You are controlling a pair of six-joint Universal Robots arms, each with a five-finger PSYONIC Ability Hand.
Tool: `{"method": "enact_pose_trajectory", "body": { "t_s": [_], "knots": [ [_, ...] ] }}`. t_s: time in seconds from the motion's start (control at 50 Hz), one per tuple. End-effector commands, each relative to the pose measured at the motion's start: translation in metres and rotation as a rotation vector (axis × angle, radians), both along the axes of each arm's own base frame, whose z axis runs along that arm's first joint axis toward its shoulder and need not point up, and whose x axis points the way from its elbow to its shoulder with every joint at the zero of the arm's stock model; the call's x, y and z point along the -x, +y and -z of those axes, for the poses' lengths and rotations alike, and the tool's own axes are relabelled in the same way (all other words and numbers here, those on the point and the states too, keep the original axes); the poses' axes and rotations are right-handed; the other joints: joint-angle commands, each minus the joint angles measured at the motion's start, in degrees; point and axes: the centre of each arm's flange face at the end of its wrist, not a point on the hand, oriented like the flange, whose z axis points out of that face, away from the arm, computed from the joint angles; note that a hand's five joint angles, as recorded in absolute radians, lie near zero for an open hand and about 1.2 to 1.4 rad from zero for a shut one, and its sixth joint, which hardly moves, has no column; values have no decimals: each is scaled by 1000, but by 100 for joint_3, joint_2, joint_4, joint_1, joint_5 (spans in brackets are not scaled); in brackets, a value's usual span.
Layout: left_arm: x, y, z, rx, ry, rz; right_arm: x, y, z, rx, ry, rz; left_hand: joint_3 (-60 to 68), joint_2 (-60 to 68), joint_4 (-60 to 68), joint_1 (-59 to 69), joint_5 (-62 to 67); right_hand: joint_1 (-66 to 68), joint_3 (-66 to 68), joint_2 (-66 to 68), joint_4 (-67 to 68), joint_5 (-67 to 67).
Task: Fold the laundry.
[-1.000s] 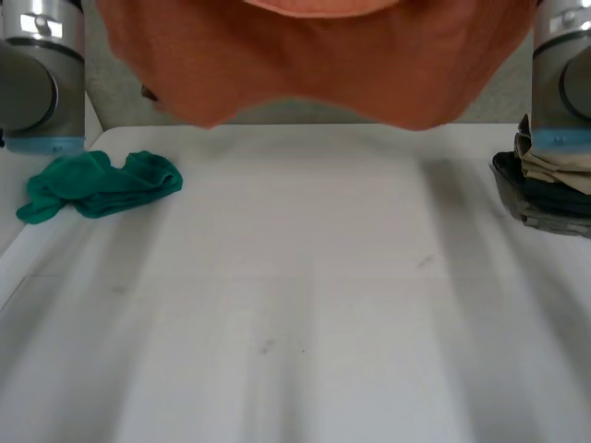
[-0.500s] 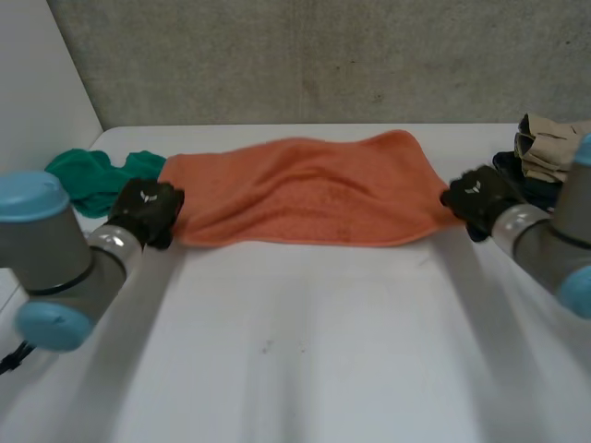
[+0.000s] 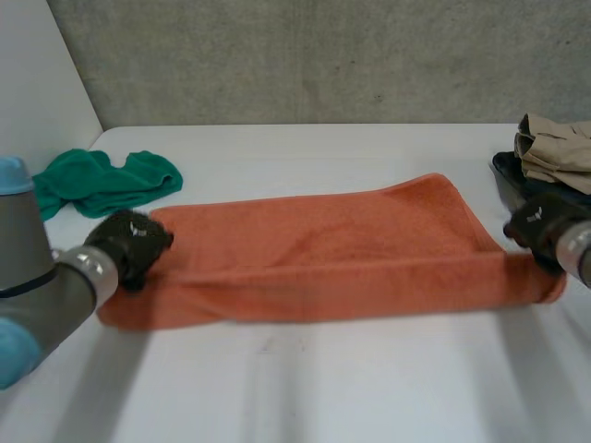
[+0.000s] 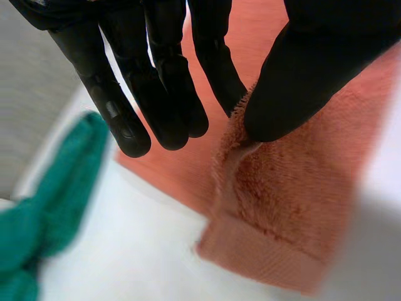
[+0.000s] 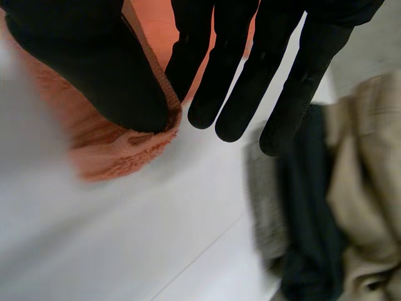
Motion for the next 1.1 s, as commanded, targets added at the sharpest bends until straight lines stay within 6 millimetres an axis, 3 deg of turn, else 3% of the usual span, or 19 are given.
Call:
{"method": "enact_pose_trajectory", "body": {
  "t_s": [0.02, 0.08, 0.12, 0.14, 0.16, 0.18, 0.24, 0.26, 0.28, 0.32, 0.38, 0.44, 0.56, 0.7, 0.84, 0.96, 1.02, 1.04, 1.1],
  "knots": [
    [15, -65, 18, 204, 35, -11, -23, -54, 10, 203, -101, -13, 1144, 1126, 1113, 1438, 1465, 1439, 1162, 1226, 1130, 1289],
    [23, -94, 9, 306, 65, -13, -36, -83, -10, 367, -161, -25, 1144, 1126, 1113, 1438, 1465, 1439, 1162, 1226, 1130, 1289],
    [30, -119, -16, 447, 106, -9, -45, -96, -36, 482, -219, -32, 1144, 1126, 1113, 1438, 1465, 1439, 1162, 1226, 1130, 1289],
    [33, -127, -29, 507, 124, -8, -51, -108, -69, 614, -292, -31, 1144, 1126, 1113, 1438, 1465, 1439, 1162, 1226, 1130, 1289],
    [35, -134, -45, 577, 146, -6, -53, -113, -86, 682, -333, -32, 1144, 1126, 1113, 1438, 1465, 1439, 1162, 1226, 1130, 1289],
    [40, -146, -82, 730, 198, 2, -53, -117, -102, 748, -374, -27, 1144, 1126, 1113, 1438, 1465, 1439, 1162, 1226, 1130, 1289],
    [49, -152, -139, 964, 293, 34, -50, -122, -171, 1003, -537, -29, 1144, 1126, 1113, 1438, 1465, 1439, 1162, 1226, 1130, 1289],
    [49, -150, -180, 1105, 375, 42, -50, -120, -188, 1067, -583, -39, 1144, 1126, 1113, 1438, 1465, 1439, 1162, 1226, 1130, 1289],
    [47, -147, -200, 1168, 418, 47, -49, -117, -210, 1148, -636, -49, 1144, 1126, 1113, 1438, 1465, 1439, 1162, 1226, 1130, 1289],
    [40, -141, -242, 1290, 516, 47, -48, -114, -227, 1219, -680, -59, 1144, 1126, 1113, 1438, 1465, 1439, 1162, 1226, 1130, 1289],
    [35, -140, -256, 1308, 555, 40, -49, -112, -234, 1248, -692, -69, 1144, 1126, 1113, 1438, 1465, 1439, 1162, 1226, 1130, 1289],
    [35, -144, -240, 1225, 543, 23, -49, -113, -229, 1231, -700, -65, 1144, 1126, 1113, 1438, 1465, 1439, 1162, 1226, 1130, 1289],
    [33, -151, -167, 991, 483, -13, -52, -120, -188, 1110, -667, -66, 1144, 1126, 1113, 1438, 1465, 1439, 1162, 1226, 1130, 1289],
    [30, -140, -81, 719, 477, -38, -63, -116, -101, 814, -608, -170, 1144, 1126, 1113, 1438, 1465, 1439, 1162, 1226, 1130, 1289],
    [32, -122, 1, 481, 421, -63, -71, -96, -15, 486, -568, -182, 1144, 1126, 1113, 1438, 1465, 1439, 1162, 1226, 1130, 1289],
    [26, -91, 37, 299, 357, -87, -63, -73, 21, 221, -485, -119, 1144, 1126, 1113, 1438, 1465, 1439, 1162, 1226, 1130, 1289],
    [19, -65, 30, 209, 313, -98, -59, -56, 32, 109, -400, -113, 1144, 1126, 1113, 1438, 1465, 1439, 1162, 1226, 1130, 1289],
    [17, -58, 28, 180, 298, -100, -55, -40, 38, 28, -323, -118, 1144, 1126, 1113, 1438, 1465, 1439, 1162, 1226, 1130, 1289],
    [9, -24, 22, 58, 236, -106, -43, -16, 36, -76, -204, -118, 1144, 1126, 1113, 1438, 1465, 1439, 1162, 1226, 1130, 1289]
  ]
}}
